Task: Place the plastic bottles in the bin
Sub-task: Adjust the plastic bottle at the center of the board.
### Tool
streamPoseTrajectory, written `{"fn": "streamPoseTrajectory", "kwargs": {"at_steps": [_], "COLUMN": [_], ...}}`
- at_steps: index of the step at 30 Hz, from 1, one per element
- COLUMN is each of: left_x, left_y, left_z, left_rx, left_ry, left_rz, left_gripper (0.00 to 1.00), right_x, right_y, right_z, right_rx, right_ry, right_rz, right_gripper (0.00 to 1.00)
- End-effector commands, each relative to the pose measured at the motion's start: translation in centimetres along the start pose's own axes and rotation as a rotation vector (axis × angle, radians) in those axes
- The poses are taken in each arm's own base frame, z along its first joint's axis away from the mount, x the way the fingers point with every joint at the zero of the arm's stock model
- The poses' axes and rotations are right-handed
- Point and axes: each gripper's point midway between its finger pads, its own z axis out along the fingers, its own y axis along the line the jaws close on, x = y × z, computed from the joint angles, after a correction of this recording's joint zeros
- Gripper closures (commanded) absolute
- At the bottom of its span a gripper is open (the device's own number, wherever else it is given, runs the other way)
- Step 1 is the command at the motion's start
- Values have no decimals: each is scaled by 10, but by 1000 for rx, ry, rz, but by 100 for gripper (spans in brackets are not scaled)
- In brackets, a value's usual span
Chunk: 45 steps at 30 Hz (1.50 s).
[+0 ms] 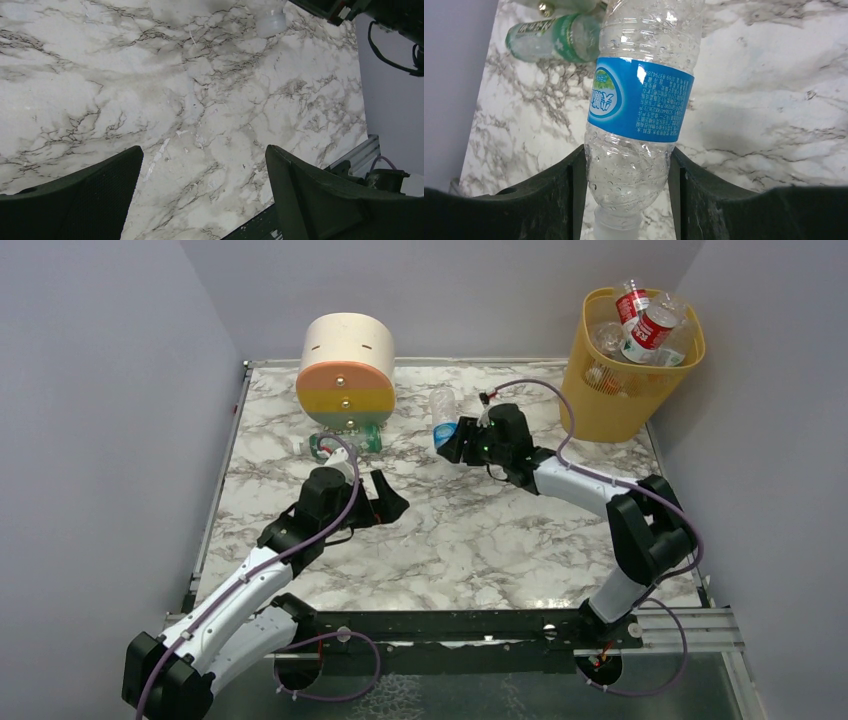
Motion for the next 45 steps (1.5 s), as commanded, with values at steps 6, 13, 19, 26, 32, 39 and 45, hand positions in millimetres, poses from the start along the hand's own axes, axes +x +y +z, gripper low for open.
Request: {"fn": "streamPoseTrajectory", "kwargs": {"at_steps": [6,13,19,26,32,39,45], "left_x": [-9,-9,-10,-10,-8,-9,-9], "left_y": [-14,-12,-14,-15,-14,-14,-14], "left_z": [1,-1,0,-3,-5,-8,-8], "left_rx": [71,64,66,74,77,77,79], "left_ry": [-33,-37,-37,-41,-46,-54,-56], "left_rz": [-10,-13,-13,-16,-25,-24,-25], "left_gripper": [1,1,1,1,1,1,1], "right_x": [58,68,74,81,88,93,93], "right_y": [6,2,-6,-13,-16,-16,-15], "right_z": [-30,-35,-32,-33,-33,-33,-36], "right_rx": [-58,-40,3,33,37,38,46], "right_ry": [136,168,201,222,236,250,258], "right_rz": [-17,-6,-8,-7,4,4,-4], "right_gripper": [44,44,36,34,34,33,26]}}
